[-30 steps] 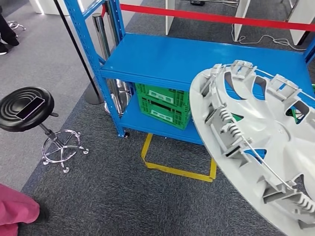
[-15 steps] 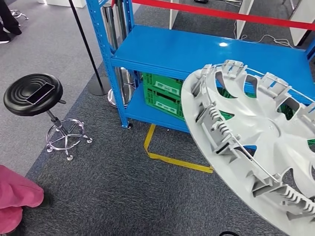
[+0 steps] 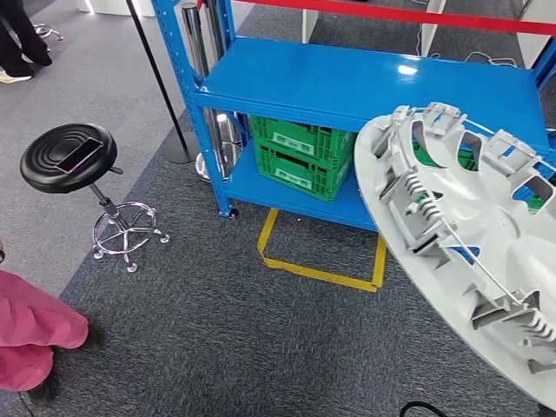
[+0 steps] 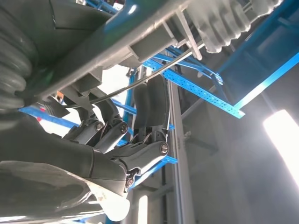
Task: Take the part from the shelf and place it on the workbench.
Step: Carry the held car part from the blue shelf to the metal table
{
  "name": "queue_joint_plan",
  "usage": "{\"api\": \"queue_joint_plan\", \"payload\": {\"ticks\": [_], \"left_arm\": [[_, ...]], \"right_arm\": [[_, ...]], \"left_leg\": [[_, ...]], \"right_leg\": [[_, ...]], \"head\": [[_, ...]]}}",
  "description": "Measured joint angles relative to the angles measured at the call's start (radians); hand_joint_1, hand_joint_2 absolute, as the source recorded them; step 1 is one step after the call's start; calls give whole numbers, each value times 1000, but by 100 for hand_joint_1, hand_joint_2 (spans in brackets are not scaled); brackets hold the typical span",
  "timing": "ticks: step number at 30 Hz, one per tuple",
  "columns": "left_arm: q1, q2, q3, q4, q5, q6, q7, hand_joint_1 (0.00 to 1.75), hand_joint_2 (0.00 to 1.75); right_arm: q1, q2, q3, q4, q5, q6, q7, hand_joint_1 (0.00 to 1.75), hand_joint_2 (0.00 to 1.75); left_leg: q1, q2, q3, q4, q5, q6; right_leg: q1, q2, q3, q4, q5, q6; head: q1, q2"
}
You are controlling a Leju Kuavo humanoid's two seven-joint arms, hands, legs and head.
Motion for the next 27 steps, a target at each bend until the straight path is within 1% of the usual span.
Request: {"api": "queue_joint_plan", "payload": {"ticks": [1,2,3,4,5,6,7,8,9,10,11,12,13,14,15,16,17,18,19,20,21,22,23,24,25,26,27], "left_arm": [[4,-1,0,0,0,-1,-2,0,0],[8,-2,0,0,0,-1,-4,0,0],[13,-3,0,0,2,-2,-7,0,0],[17,-3,0,0,5,-2,-11,0,0],[20,-3,0,0,9,-2,-14,0,0],[22,-3,1,0,12,-3,-16,0,0],[23,-4,1,0,14,-3,-17,0,0],[23,-4,1,0,16,-3,-18,0,0],[23,-5,1,0,19,-3,-18,0,0],[22,-5,1,0,21,-3,-19,0,0],[21,-5,2,0,25,-4,-19,0,0],[21,-5,2,0,29,-4,-21,0,0],[19,-5,2,0,32,-4,-23,0,0],[18,-5,2,0,35,-4,-27,0,0],[16,-5,3,0,37,-4,-30,0,0],[14,-5,3,0,39,-4,-33,0,0],[12,-5,3,0,41,-4,-36,0,0],[10,-5,4,0,43,-4,-38,0,0],[8,-5,4,0,45,-4,-40,0,0],[8,-5,4,0,46,-3,-42,0,0],[7,-5,4,0,47,-3,-45,0,0],[7,-4,4,0,48,-2,-48,0,0],[7,-4,5,0,50,-2,-50,0,0],[7,-3,5,0,52,-2,-52,0,0],[7,-2,6,0,54,-2,-53,0,0],[6,-2,7,0,56,-2,-54,0,0],[4,-1,8,0,58,-2,-55,0,0]], "right_arm": [[-1,0,-5,0,2,0,0,175,175],[-2,1,-9,0,5,0,1,175,175],[-3,1,-12,0,8,0,2,175,175],[-4,2,-15,0,12,0,4,175,175],[-6,2,-18,0,15,0,5,175,175],[-7,2,-20,0,17,0,6,175,175],[-7,2,-22,0,19,0,7,175,175],[-8,2,-24,0,20,0,7,175,175],[-8,2,-26,0,20,0,7,175,175],[-8,2,-27,0,20,0,7,175,175],[-9,2,-29,0,19,0,7,175,175],[-9,2,-31,0,18,0,6,175,175],[-10,2,-32,0,18,0,6,175,175],[-10,2,-34,0,17,0,6,175,175],[-10,2,-35,0,17,0,6,175,175],[-10,2,-36,0,17,0,6,175,175],[-11,2,-37,0,17,0,6,175,175],[-12,2,-38,0,17,0,6,175,175],[-14,2,-39,0,17,0,7,175,175],[-15,2,-40,0,17,0,7,175,175],[-16,2,-41,0,16,0,7,175,175],[-17,2,-43,0,15,0,7,175,175],[-18,2,-45,0,14,0,6,175,175],[-19,2,-47,0,12,0,6,175,175],[-20,2,-48,0,9,0,6,175,175],[-20,2,-50,0,7,0,6,175,175],[-20,2,-51,0,5,0,6,175,175]], "left_leg": [[0,0,42,-56,30,4],[0,0,86,-128,49,10],[-2,0,126,-199,58,15],[-4,0,151,-251,57,20],[-6,0,160,-278,51,24],[-9,0,159,-288,55,29],[-7,0,151,-291,65,34],[-6,1,141,-294,78,41],[-4,3,130,-297,91,49],[-1,5,117,-299,104,55],[-2,6,102,-297,115,58],[-3,7,86,-294,126,61],[-3,7,70,-291,136,61],[-4,7,53,-288,146,61],[-4,7,36,-284,156,59],[-4,7,19,-280,164,57],[-4,6,5,-273,172,54],[-6,5,-6,-266,179,50],[-8,4,-13,-259,185,46],[-9,3,-18,-254,191,41],[-11,3,-22,-250,197,37],[-11,3,-25,-249,203,33],[-9,3,-29,-245,200,27],[-8,3,-33,-231,181,21],[-6,3,-40,-196,145,13],[-5,4,-50,-144,99,6],[-4,4,-61,-80,53,1]], "right_leg": [[1,0,-13,7,6,1],[2,1,-25,12,12,3],[3,1,-35,15,19,7],[3,0,-42,16,28,12],[3,-1,-47,14,38,18],[2,-2,-50,11,49,25],[1,-2,-54,9,56,32],[0,-1,-61,11,48,38],[0,3,-71,27,22,43],[0,6,-83,61,-22,48],[-1,10,-97,117,-75,51],[-1,11,-109,182,-118,54],[-1,12,-114,243,-140,56],[-1,12,-112,283,-130,57],[-1,12,-97,293,-97,57],[-1,12,-66,270,-57,57],[-1,12,-21,217,-31,56],[0,13,37,143,-31,54],[1,13,88,68,-52,51],[2,14,123,10,-78,46],[4,15,140,-23,-95,40],[3,15,138,-33,-99,30],[2,13,132,-34,-95,22],[1,10,127,-34,-89,13],[-1,7,122,-35,-82,6],[-1,4,116,-35,-76,1],[-1,2,109,-34,-70,-1]], "head": [[0,0],[0,0],[0,0],[0,0],[0,0],[0,0],[0,0],[1,0],[2,0],[4,0],[6,0],[7,0],[7,0],[8,0],[8,0],[8,0],[8,0],[8,0],[8,0],[8,0],[8,0],[7,0],[7,0],[5,0],[4,0],[2,0],[0,0]]}}
